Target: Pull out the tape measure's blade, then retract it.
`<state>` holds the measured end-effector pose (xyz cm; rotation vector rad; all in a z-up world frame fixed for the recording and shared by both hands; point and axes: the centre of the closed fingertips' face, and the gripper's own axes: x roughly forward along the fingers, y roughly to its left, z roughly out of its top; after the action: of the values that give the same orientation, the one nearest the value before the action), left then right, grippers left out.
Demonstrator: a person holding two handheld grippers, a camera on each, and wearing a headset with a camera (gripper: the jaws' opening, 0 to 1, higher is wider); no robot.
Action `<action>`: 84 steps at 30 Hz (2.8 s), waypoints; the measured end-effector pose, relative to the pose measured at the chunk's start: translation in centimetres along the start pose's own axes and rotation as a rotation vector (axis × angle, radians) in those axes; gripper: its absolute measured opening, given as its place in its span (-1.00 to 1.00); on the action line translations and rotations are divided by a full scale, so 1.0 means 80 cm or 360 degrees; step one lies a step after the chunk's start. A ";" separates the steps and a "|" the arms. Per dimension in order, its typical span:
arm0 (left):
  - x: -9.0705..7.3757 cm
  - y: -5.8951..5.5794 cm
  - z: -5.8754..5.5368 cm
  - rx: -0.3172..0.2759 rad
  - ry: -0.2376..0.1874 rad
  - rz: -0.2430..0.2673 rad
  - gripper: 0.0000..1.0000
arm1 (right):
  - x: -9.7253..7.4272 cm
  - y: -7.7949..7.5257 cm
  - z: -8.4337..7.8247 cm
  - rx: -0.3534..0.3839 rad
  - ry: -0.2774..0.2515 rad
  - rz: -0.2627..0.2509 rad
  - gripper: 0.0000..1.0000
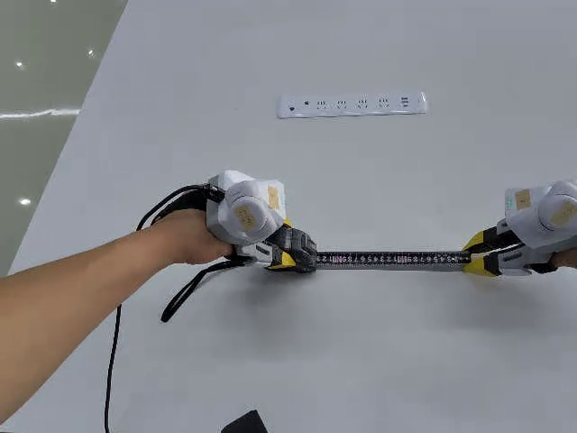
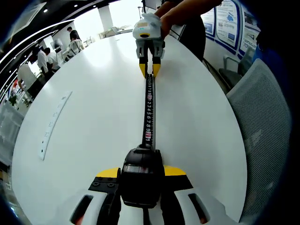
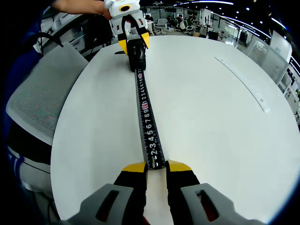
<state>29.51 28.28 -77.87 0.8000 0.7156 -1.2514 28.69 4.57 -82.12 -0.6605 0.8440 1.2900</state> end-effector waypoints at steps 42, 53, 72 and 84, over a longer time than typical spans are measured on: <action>-0.021 0.000 -0.006 -0.0349 -0.0079 0.0132 -0.14 | -0.006 0.006 0.000 0.0001 0.0050 -0.0125 -0.57; -0.041 -0.004 -0.020 -0.0529 -0.0110 0.0275 0.09 | -0.024 0.002 0.011 0.0123 -0.0045 -0.0243 -0.49; -0.081 -0.037 -0.018 -0.0880 -0.0255 0.0450 0.37 | -0.060 0.025 0.018 0.0254 -0.0140 -0.0383 -0.33; -0.114 -0.058 -0.026 -0.0970 -0.0276 0.0547 0.50 | -0.086 0.044 0.027 0.0345 -0.0218 -0.0447 -0.15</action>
<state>23.27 34.26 -72.05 0.2875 0.7273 -0.7179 25.13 3.19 -75.07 -0.4922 0.7366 0.9634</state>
